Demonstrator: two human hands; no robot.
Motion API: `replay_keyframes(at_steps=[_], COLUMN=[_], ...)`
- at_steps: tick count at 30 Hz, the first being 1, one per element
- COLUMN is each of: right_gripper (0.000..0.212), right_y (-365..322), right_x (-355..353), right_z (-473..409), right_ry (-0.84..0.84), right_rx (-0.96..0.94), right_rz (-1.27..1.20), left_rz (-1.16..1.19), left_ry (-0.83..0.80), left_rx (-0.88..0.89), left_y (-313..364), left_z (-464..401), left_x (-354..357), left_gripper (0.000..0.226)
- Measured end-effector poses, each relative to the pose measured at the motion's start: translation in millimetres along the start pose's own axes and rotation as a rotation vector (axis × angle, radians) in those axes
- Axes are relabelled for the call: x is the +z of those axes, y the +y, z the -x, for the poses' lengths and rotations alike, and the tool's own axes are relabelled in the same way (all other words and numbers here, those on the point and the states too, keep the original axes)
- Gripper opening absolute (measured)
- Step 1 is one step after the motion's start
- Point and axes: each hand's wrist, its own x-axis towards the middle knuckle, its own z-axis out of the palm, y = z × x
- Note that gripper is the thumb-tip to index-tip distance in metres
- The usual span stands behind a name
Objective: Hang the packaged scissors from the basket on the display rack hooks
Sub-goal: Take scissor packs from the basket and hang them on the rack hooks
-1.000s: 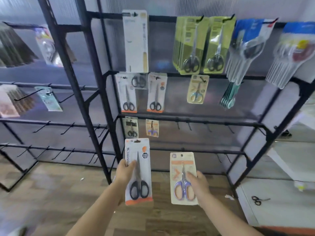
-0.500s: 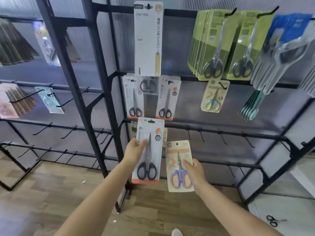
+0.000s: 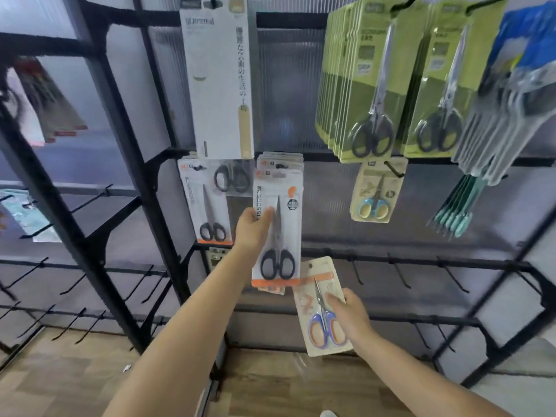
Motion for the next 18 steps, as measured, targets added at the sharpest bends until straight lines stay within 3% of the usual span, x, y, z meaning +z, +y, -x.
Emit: replay_keyframes(at_steps=[8,18], right_gripper=[0.008,0.009], right_y=[7.2,2.6], right_x=[-0.6,-1.1], right_z=[1.3,1.4], right_ry=[-0.019,0.001], right_rx=[-0.01,-0.002], right_rz=[0.012,0.022], left_rz=[-0.008,-0.02], left_ry=[0.015,-0.028], left_rx=[0.035,-0.006], left_y=[-3.4,-12.1], left_z=[-25.4,-37.2], left_x=[-0.3,10.1], left_gripper=[0.04,0.022])
